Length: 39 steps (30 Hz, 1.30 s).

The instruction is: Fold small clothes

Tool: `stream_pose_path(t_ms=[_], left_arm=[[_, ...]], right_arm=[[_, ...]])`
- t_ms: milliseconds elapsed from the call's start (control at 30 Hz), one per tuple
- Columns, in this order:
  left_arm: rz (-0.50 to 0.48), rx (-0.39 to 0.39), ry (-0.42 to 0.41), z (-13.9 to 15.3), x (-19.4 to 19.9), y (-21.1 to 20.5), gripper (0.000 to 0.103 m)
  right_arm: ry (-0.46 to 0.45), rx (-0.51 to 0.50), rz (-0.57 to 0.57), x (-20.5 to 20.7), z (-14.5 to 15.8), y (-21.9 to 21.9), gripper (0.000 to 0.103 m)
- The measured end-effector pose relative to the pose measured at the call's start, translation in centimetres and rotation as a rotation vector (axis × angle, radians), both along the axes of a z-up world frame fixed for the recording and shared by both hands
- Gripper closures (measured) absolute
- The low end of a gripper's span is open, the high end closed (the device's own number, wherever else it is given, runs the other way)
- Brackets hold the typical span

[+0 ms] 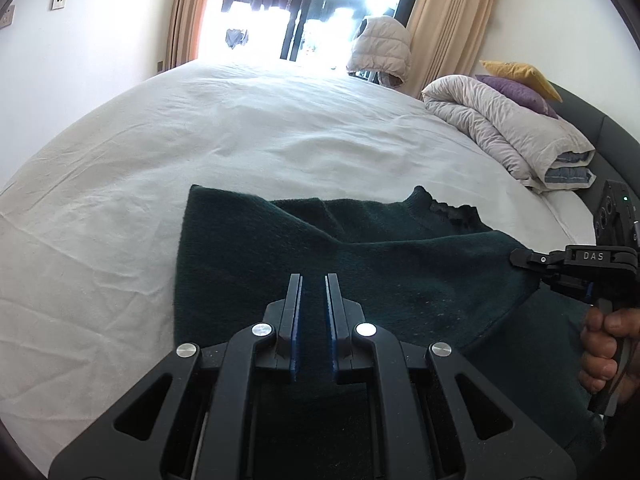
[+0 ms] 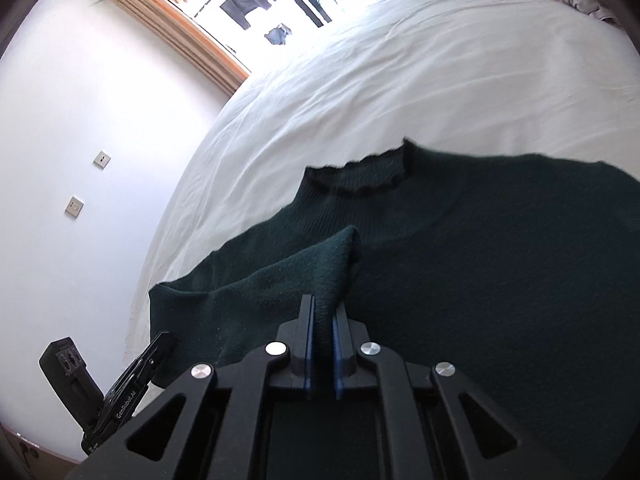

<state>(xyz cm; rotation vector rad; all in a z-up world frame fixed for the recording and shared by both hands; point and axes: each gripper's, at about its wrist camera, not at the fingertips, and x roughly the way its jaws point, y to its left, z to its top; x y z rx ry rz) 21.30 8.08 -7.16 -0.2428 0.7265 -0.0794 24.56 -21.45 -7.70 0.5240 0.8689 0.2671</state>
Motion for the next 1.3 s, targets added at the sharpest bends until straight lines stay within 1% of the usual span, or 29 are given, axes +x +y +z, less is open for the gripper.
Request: stream_pose_path(t_ms=[133, 200, 267, 333, 400, 500, 567, 633, 700, 767, 833, 900, 967, 1033, 1100, 1167, 1233, 1267, 1300], left_arm=[[0.013, -0.01, 0.02, -0.6, 0.3, 0.4, 0.093], [0.046, -0.043, 0.002, -0.9, -0.2, 0.8, 0.093], [0.072, -0.091, -0.033, -0.7, -0.9, 1.6, 0.093], [0.104, -0.111, -0.05, -0.5, -1.2, 2.3, 0.093], [0.118, -0.14, -0.043, -0.5, -1.1, 3.0, 0.093], [0.137, -0.161, -0.026, -0.6, -1.0, 3.8, 0.093], [0.142, -0.175, -0.001, -1.0, -0.9, 4.2, 0.093], [0.134, -0.172, 0.052, -1.9, -0.5, 4.1, 0.093], [0.143, -0.178, 0.061, -2.6, -0.7, 4.1, 0.093], [0.149, -0.185, 0.056, -2.6, -1.0, 4.2, 0.093], [0.146, -0.168, 0.042, -2.1, -1.1, 4.0, 0.093], [0.134, -0.131, 0.012, -1.1, -1.2, 3.3, 0.093], [0.105, -0.094, -0.01, -0.2, -0.7, 2.3, 0.093], [0.068, -0.065, -0.009, 0.4, 0.4, 1.0, 0.093], [0.041, -0.034, 0.009, 0.6, 1.7, -0.1, 0.093], [0.032, 0.044, 0.056, 0.1, 2.9, -1.2, 0.093], [0.033, 0.12, 0.116, -1.4, 3.6, -1.9, 0.093], [0.039, 0.12, 0.125, -2.0, 3.6, -1.7, 0.093], [0.042, 0.098, 0.115, -2.4, 3.5, -1.3, 0.093]], right_arm=[[-0.007, -0.039, -0.062, -0.3, 0.4, -3.1, 0.095], [0.012, -0.064, -0.089, -0.4, -0.3, -4.3, 0.095], [0.035, -0.057, -0.112, -0.9, -1.3, -6.0, 0.095], [0.055, -0.045, -0.13, -1.3, -2.4, -6.6, 0.095], [0.064, -0.034, -0.143, -1.4, -3.1, -6.8, 0.095], [0.063, -0.014, -0.175, -1.5, -3.4, -7.4, 0.095], [0.051, -0.026, -0.201, -1.5, -3.1, -7.8, 0.095], [0.038, -0.032, -0.226, -1.6, -2.6, -8.5, 0.095], [0.047, -0.029, -0.234, -1.4, -2.6, -9.0, 0.095], [0.06, -0.055, -0.23, -1.1, -2.9, -9.1, 0.095], [0.064, -0.072, -0.232, -0.9, -3.2, -9.2, 0.095], [0.072, -0.067, -0.23, -0.7, -3.5, -9.2, 0.095], [0.074, -0.083, -0.219, -0.5, -3.7, -9.0, 0.094], [0.076, -0.099, -0.207, -0.4, -3.8, -8.7, 0.092], [0.079, -0.091, -0.207, -0.6, -3.9, -8.9, 0.092], [0.087, -0.071, -0.21, -0.7, -3.9, -9.2, 0.091], [0.093, -0.074, -0.207, -0.9, -3.7, -9.1, 0.091], [0.1, -0.078, -0.203, -1.0, -3.6, -9.0, 0.09], [0.105, -0.085, -0.199, -1.1, -3.4, -8.8, 0.088]])
